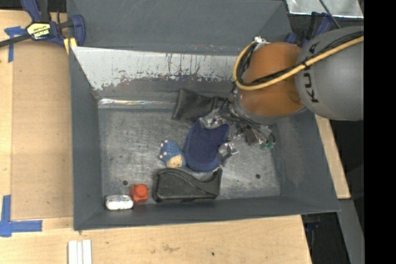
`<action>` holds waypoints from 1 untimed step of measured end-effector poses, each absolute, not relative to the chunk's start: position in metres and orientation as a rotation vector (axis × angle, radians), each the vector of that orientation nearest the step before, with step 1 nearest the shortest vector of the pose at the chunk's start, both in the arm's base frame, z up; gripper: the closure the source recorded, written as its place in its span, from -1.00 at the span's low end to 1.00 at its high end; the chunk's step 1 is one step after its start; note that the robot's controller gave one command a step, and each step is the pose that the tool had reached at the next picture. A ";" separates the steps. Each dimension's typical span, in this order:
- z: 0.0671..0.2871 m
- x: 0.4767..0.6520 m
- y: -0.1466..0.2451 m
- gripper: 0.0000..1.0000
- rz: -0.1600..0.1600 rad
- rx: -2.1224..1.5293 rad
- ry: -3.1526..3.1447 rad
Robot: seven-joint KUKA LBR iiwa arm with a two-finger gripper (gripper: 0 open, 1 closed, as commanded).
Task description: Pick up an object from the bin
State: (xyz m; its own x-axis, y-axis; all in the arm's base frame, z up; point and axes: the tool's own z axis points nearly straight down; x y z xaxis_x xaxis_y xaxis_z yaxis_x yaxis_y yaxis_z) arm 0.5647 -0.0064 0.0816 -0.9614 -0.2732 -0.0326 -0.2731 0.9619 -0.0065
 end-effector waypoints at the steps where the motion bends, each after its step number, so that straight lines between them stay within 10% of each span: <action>1: 0.223 0.576 -0.019 1.00 -0.004 -0.528 3.084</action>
Offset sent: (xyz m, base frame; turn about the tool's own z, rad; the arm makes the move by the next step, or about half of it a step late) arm 0.0081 -0.0119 0.1353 -0.0641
